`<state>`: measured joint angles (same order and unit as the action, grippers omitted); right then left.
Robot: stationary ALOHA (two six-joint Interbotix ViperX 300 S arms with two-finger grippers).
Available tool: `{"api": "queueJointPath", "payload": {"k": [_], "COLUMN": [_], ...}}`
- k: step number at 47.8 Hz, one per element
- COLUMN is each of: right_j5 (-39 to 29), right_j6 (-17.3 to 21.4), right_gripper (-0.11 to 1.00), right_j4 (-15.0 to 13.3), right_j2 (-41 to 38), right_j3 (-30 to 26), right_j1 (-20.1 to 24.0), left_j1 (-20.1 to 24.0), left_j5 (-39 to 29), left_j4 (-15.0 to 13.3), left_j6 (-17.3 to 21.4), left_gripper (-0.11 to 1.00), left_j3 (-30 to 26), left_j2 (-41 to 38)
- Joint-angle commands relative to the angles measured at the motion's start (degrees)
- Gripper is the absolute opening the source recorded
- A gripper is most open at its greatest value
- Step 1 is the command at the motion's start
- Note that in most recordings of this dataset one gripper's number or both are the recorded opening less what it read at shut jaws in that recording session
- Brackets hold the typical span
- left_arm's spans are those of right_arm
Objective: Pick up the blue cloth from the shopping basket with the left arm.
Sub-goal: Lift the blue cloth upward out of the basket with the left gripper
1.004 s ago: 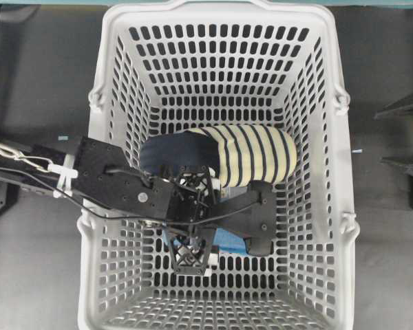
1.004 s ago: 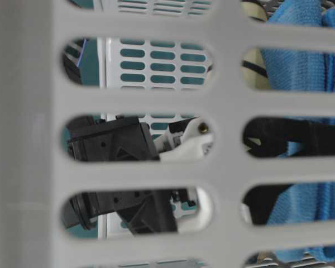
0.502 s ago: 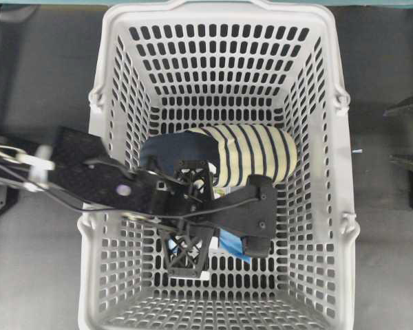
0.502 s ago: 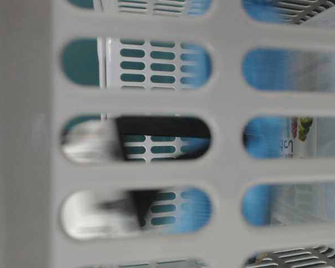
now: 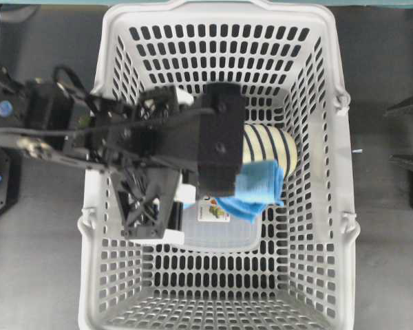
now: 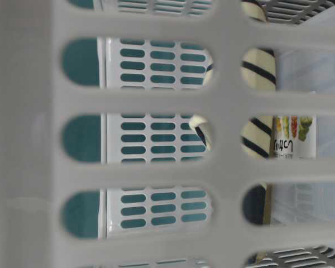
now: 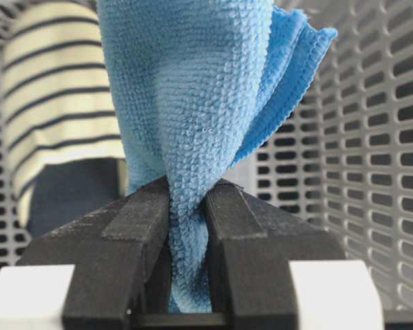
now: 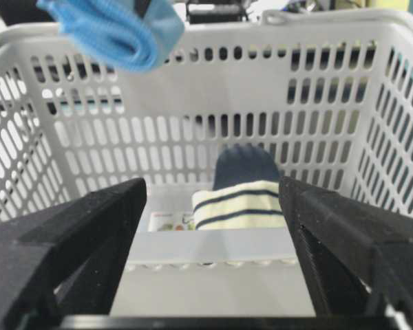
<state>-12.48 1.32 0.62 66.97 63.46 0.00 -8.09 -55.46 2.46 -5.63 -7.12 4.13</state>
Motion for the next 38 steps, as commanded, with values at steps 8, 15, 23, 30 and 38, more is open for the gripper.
{"api": "queueJointPath", "payload": {"k": [8, 15, 23, 30, 38], "right_j5": [0.53, 0.53, 0.62, 1.05, 1.14], "right_j6": [0.18, 0.18, 0.18, 0.18, 0.09], "right_gripper": [0.75, 0.75, 0.75, 0.75, 0.75], "right_j4": [0.09, 0.09, 0.09, 0.09, 0.09], "right_j2": [-0.35, -0.35, -0.35, -0.26, -0.26], "right_j3": [-0.44, -0.44, 0.0, 0.0, 0.0], "right_j1": [0.09, 0.09, 0.09, 0.09, 0.09], "left_j1": [-0.09, -0.09, -0.18, -0.18, -0.18], "left_j5": [0.18, 0.18, 0.18, 0.18, 0.18], "left_j4": [0.18, 0.18, 0.18, 0.18, 0.18], "left_j6": [0.44, 0.44, -0.18, -0.18, -0.09], "left_gripper": [0.1, 0.09, 0.1, 0.09, 0.1], "left_j3": [-1.32, -1.32, -1.32, -1.23, -1.23], "left_j2": [1.67, 1.67, 2.02, 2.29, 2.37]}}
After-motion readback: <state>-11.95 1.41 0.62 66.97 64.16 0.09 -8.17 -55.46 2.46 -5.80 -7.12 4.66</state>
